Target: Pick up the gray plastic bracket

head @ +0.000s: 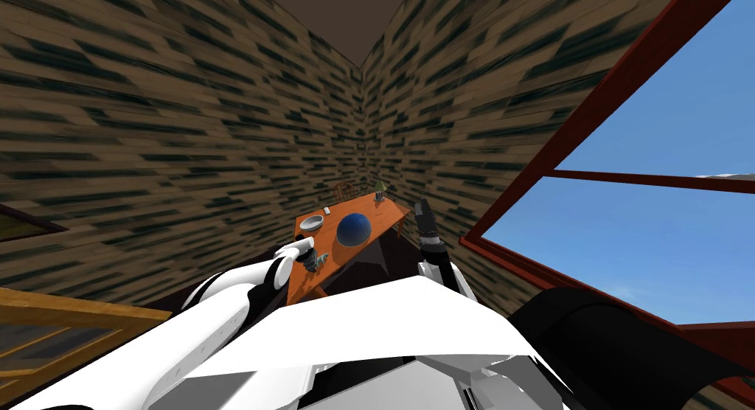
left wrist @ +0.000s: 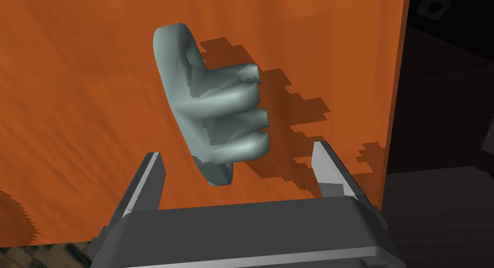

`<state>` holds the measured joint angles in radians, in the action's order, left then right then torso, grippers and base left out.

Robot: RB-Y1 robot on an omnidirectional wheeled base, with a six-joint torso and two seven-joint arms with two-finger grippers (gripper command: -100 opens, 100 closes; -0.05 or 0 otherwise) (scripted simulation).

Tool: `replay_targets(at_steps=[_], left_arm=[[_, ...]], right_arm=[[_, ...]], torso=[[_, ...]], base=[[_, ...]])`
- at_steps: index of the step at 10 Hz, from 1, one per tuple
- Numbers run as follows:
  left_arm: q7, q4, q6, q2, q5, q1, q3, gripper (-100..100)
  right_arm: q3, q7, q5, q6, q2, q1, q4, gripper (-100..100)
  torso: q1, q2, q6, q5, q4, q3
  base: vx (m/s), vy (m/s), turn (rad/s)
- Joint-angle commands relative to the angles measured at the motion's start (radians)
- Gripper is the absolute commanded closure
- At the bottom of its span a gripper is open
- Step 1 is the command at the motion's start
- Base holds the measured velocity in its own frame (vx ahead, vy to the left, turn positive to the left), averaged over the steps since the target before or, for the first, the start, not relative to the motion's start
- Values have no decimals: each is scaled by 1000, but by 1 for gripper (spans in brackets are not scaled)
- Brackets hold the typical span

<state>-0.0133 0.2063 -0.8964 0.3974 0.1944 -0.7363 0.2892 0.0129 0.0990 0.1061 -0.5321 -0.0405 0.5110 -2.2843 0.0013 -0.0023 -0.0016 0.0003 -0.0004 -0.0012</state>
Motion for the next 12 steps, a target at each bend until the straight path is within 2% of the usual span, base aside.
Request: replay_targets(at_steps=[1,4,5,6,7,8,10,11,12], left_arm=[[3,-50,-16,9,-10,-25,5,-100],[5,-104,-38,11,-21,-34,10,-100],[5,-104,-38,11,-21,-34,10,-100],[1,-81,-49,8,-21,-27,9,-100],[1,-82,-49,8,-21,-27,9,0],[-1,-84,-18,-7,-20,-4,6,-100],[-1,-56,-18,-7,-20,-4,6,-100],[-1,-84,-18,-7,-20,-4,6,-100],[-1,-84,-18,-7,-20,-4,6,-100]], right_arm=[[0,0,0,0,0,0,0,0],[0,0,0,0,0,0,0,0],[0,0,0,0,0,0,0,0],[0,0,0,0,0,0,0,0],[0,0,0,0,0,0,0,0],[0,0,0,0,0,0,0,0],[0,0,0,0,0,0,0,0],[0,0,0,0,0,0,0,0],[0,0,0,0,0,0,0,0]], torso=[[0,0,0,0,0,0],[1,-1,-1,0,0,-1],[0,-1,0,0,0,-1],[0,-1,-1,0,-1,-1],[-1,0,-1,0,0,0],[-1,1,-1,0,0,0],[-1,-1,-1,0,0,0],[-1,0,-1,0,0,0],[-2,0,-1,0,0,0]], base=[[51,42,-212],[39,42,-93],[44,35,-51],[15,15,-6],[0,0,0],[30,17,4],[27,14,2],[10,4,-4],[0,0,0]])
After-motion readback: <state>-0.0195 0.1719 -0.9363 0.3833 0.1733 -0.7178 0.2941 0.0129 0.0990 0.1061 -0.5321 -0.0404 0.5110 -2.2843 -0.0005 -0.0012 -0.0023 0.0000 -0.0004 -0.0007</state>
